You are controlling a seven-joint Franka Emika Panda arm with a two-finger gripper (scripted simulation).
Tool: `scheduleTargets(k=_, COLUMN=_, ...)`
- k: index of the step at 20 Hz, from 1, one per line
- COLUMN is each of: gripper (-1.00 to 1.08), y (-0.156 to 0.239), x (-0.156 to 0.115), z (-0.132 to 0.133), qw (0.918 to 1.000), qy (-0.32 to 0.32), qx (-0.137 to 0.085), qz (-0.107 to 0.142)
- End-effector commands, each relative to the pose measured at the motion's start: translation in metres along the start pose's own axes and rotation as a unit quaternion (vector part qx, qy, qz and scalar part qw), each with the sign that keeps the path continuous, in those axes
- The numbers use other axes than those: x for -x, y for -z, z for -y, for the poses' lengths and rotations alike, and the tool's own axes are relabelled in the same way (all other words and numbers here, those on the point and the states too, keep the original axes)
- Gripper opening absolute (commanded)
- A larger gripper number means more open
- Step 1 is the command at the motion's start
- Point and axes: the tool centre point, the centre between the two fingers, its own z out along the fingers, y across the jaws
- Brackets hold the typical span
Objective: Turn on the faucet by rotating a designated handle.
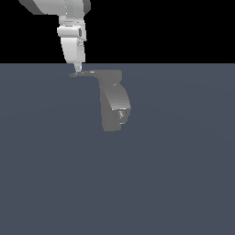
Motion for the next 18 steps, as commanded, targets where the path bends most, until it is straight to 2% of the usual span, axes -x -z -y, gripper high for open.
scheduleTargets(k=1, gripper=-1.0, y=0.0, x=0.0, z=-0.006, qw=1.0, qy=0.0, qx=0.0, qz=0.0)
scheduleTargets(k=18, gripper=-1.0, y=0.0, x=0.002, z=-0.047, qw=1.0, qy=0.0, qx=0.0, qz=0.0)
